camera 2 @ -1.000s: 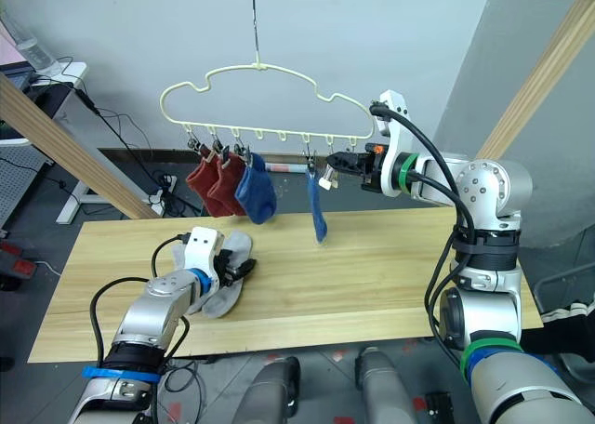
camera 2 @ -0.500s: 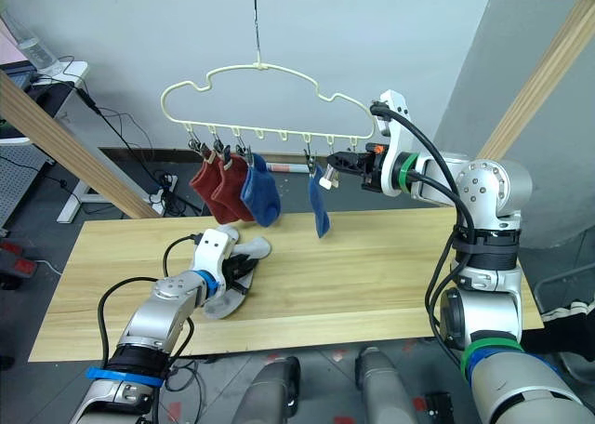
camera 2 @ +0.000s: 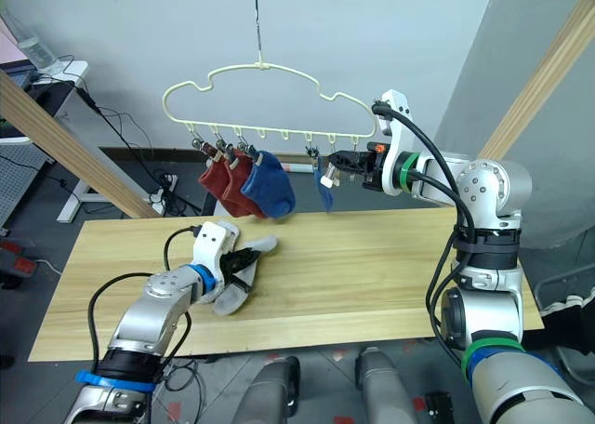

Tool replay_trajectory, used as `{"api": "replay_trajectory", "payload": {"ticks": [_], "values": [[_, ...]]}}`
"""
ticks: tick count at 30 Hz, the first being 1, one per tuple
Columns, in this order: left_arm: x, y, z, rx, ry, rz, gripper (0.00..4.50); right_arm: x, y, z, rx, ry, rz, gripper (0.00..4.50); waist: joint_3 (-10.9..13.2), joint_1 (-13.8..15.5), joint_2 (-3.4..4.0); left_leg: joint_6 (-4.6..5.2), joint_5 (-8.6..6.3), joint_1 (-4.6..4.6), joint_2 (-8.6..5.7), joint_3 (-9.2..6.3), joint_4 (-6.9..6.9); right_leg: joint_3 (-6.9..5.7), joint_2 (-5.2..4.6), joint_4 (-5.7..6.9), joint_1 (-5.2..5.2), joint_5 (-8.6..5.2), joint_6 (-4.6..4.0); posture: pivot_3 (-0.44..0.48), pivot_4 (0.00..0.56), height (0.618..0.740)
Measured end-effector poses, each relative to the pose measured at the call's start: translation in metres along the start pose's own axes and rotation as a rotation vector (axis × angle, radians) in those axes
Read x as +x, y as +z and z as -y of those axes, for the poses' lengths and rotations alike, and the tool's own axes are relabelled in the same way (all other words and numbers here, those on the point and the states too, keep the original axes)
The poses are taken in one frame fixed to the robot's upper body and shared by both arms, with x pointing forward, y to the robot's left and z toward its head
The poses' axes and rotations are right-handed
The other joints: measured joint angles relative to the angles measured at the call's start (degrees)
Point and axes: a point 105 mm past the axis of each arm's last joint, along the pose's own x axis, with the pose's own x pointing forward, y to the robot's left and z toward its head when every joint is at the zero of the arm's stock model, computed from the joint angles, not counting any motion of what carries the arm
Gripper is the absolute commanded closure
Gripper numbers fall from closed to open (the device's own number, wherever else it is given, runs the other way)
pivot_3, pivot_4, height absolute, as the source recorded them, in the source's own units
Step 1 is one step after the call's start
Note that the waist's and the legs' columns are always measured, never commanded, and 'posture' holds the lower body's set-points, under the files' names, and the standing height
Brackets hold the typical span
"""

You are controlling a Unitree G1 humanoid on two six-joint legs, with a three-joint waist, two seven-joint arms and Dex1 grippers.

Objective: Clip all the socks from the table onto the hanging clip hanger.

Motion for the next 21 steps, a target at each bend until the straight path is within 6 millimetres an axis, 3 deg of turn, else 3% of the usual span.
{"api": "replay_trajectory", "payload": {"ticks": [7,11,16,21], "values": [[-0.031,0.050,0.027,0.142,-0.192,0.202,4.49,0.000,0.000,0.002,0.003,0.005,0.002,4.50,0.00,0.06,0.00,0.00,0.00,0.00,0.12,0.03,0.00,0.02,0.06,-0.04,0.00,-0.02,0.02,0.016,0.283,0.740],[-0.042,0.085,0.045,0.328,-0.258,0.384,4.49,0.000,-0.002,0.003,0.022,0.010,-0.010,4.50,0.00,0.53,0.00,0.00,0.00,0.00,0.04,0.07,0.00,0.03,0.06,-0.08,0.00,-0.02,0.02,0.019,0.280,0.740],[-0.046,0.097,0.056,0.555,-0.261,0.487,4.49,0.001,-0.002,0.002,0.112,0.044,-0.033,4.50,0.00,0.55,0.00,0.00,0.00,-0.01,-0.12,0.06,-0.01,0.05,0.06,-0.09,0.00,-0.01,0.02,0.016,0.281,0.740],[-0.038,0.110,0.052,0.652,-0.183,0.563,4.49,0.000,-0.002,0.001,0.180,0.050,-0.040,4.50,0.00,0.59,0.00,0.01,0.00,-0.04,-0.15,0.05,0.01,0.04,0.07,-0.08,0.00,-0.01,0.02,0.013,0.278,0.740]]}}
